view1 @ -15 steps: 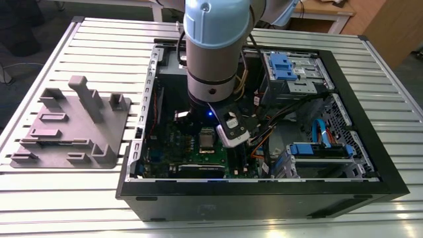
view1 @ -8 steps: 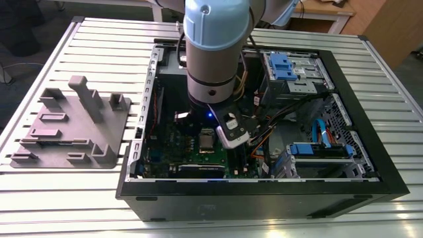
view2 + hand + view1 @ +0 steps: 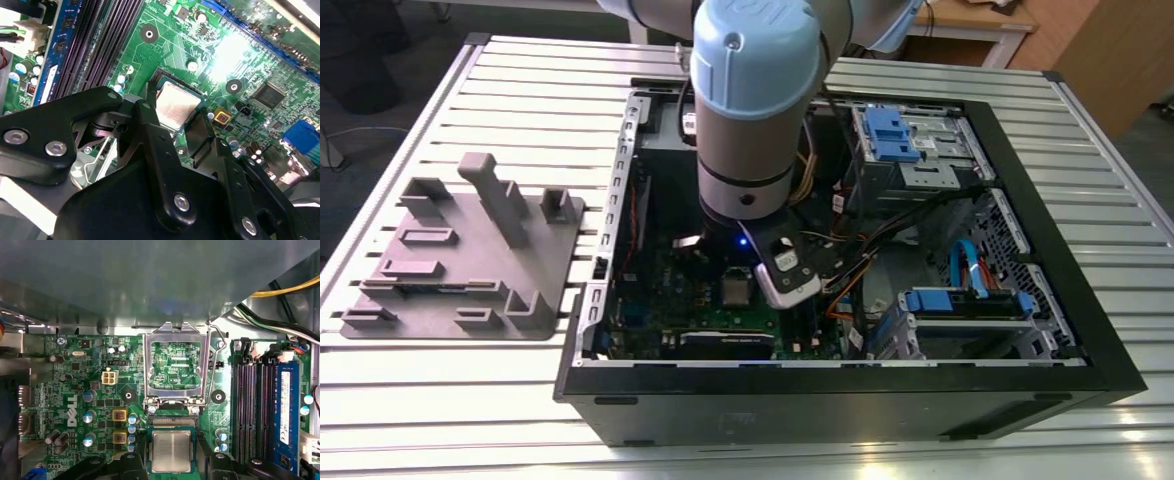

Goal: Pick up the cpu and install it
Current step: 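Place the cpu into insertion slot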

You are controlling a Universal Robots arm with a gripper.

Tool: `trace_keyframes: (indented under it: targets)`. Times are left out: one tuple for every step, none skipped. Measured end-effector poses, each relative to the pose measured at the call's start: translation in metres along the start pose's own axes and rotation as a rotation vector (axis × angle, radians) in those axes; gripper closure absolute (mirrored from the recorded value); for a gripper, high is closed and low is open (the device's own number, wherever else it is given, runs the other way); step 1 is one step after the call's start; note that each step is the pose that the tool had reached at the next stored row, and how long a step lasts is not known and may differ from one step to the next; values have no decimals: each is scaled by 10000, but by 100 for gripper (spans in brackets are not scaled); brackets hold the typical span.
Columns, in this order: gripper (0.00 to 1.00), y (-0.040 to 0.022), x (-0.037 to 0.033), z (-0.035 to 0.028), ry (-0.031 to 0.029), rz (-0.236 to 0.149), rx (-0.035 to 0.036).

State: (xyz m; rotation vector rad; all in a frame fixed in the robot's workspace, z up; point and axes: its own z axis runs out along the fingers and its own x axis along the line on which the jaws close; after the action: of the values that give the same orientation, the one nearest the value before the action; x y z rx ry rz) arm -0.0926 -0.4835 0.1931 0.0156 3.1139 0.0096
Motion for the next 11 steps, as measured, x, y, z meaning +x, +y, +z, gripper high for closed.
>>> trace_keyframes:
  targets:
    - [53, 0, 0, 8, 0, 0, 0]
    - [53, 0, 0, 15, 0, 0, 0]
    - [53, 0, 0, 24, 0, 0, -1]
    - [53, 0, 0, 28, 0, 0, 0]
    - [53, -1, 0, 2, 3, -1, 6]
    - [53, 0, -2, -41, 0, 0, 1]
    - [53, 0, -3, -86, 0, 0, 1]
    - [53, 1, -4, -130, -1, 0, -1]
    - [53, 1, -5, -172, 1, 0, 0]
    - [53, 1, -6, -212, 2, 0, 2]
    - [53, 2, -7, -245, -1, 1, -5]
